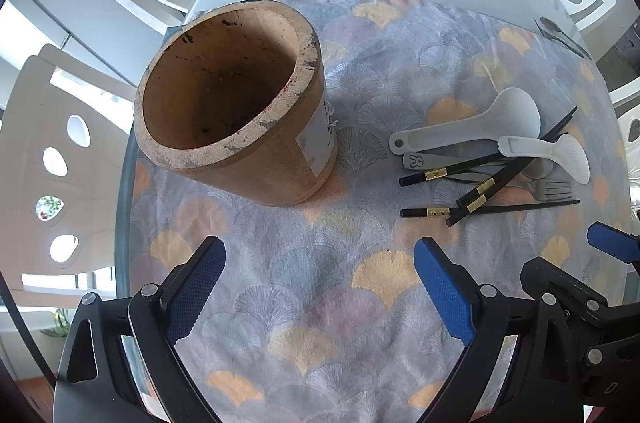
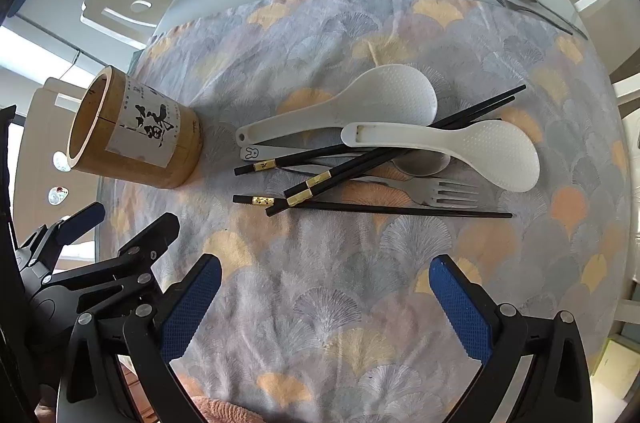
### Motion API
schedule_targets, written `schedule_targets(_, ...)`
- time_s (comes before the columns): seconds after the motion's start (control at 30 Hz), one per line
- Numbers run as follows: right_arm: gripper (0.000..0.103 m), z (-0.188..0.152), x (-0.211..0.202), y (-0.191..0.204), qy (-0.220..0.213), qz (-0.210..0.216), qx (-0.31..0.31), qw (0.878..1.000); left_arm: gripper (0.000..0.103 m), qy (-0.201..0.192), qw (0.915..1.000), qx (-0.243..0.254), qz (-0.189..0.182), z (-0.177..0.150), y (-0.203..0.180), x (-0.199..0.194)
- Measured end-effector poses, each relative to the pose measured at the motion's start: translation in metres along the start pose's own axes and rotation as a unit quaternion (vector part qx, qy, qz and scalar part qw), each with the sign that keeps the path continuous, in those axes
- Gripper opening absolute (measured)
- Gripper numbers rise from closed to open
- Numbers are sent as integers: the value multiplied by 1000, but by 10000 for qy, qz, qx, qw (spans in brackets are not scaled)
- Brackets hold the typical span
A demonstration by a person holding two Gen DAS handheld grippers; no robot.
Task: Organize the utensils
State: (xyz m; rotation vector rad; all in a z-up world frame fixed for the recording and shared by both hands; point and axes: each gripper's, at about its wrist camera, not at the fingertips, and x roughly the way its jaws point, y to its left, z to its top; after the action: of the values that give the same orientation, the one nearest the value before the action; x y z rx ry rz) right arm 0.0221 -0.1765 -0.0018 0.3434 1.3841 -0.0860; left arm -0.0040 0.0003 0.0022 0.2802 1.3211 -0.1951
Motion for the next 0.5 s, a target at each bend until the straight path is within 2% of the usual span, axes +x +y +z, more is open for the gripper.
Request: schedule_targets(0.5, 103, 0, 1, -1, 23, 26, 3, 10000, 95, -23, 10000, 13, 93, 1, 1, 1)
